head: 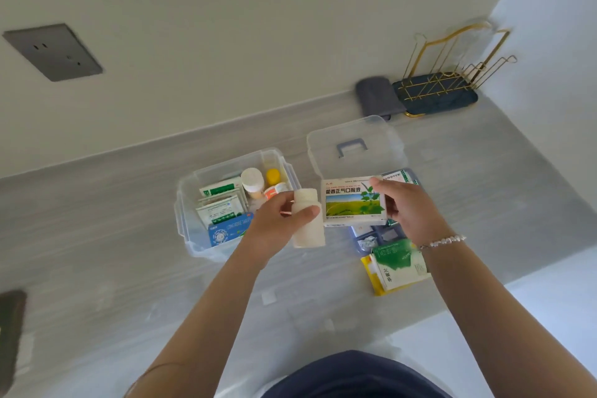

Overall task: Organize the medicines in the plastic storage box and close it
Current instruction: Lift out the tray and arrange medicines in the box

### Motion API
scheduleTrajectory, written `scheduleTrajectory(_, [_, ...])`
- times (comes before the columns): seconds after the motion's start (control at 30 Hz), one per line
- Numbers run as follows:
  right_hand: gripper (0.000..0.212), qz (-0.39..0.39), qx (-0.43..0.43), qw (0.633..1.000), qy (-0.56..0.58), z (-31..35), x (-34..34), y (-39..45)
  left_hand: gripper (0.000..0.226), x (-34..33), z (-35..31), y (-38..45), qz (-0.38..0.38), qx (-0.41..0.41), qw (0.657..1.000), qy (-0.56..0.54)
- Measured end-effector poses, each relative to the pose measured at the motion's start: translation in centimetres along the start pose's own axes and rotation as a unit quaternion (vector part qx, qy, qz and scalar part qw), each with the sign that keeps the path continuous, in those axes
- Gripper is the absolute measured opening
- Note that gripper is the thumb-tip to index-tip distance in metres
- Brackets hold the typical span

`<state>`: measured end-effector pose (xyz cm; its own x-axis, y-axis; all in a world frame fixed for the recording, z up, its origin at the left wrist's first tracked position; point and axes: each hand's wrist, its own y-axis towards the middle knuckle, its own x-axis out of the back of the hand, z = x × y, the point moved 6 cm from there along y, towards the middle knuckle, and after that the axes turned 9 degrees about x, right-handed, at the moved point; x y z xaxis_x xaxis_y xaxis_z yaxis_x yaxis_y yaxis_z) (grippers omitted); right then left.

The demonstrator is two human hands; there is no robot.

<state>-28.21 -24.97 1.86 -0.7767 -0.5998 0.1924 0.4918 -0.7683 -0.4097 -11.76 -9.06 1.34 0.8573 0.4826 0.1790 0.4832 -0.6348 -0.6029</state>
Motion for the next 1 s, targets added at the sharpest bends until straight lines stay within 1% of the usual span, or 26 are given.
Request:
scheduleTrajectory(0.1, [0.036,-0.024,-0.029,0.999,0.016,-1.5,2.5,-0.4,0.041,-3.0,0.8,0.4,0.028,0.002,0.999,0.022])
scheduleTrajectory(0.23, [0.025,-0.032,-0.038,0.998,0.028,-3.9,5.5,-0.7,0.045,-6.6,2.2,1.5,0.031,0.012,0.996,0.081])
scheduleTrajectory(0.3, [0.018,-0.039,-0.045,0.998,0.034,-5.0,6.7,-0.8,0.046,-7.9,3.3,2.3,0.039,0.026,0.995,0.092])
scheduleTrajectory(0.37, [0.018,-0.046,-0.059,0.996,0.05,-6.2,7.6,-0.8,0.046,-8.7,4.4,3.0,0.056,0.045,0.994,0.081])
scheduleTrajectory(0.47, [0.032,-0.053,-0.079,0.994,0.058,-7.8,8.9,-0.8,0.043,-9.4,5.8,4.0,0.093,0.06,0.992,0.054])
scheduleTrajectory(0.6, [0.03,-0.024,-0.084,0.995,0.042,-8.9,9.8,-0.9,0.044,-10.0,7.3,4.9,0.167,0.1,0.98,-0.025])
scheduleTrajectory(0.73, [0.029,0.004,-0.05,0.999,-0.004,-9.0,10.3,-1.0,0.043,-10.4,7.8,5.5,0.182,0.115,0.976,-0.042])
scheduleTrajectory(0.8, [0.028,0.032,-0.033,0.999,-0.025,-9.1,10.3,-1.0,0.042,-10.5,7.6,5.5,0.174,0.1,0.979,-0.029])
scheduleTrajectory(0.87, [0.03,0.036,-0.048,0.998,-0.006,-9.6,10.5,-1.0,0.04,-10.4,7.1,5.5,0.138,0.073,0.988,0.011])
scheduleTrajectory(0.9, [0.031,0.04,-0.055,0.998,0.007,-9.9,10.5,-0.9,0.04,-10.4,6.8,5.5,0.112,0.056,0.991,0.042])
scheduleTrajectory(1.0, [0.031,0.058,-0.072,0.995,0.03,-10.4,10.3,-0.6,0.052,-10.2,6.0,5.4,0.009,0.005,0.991,0.132])
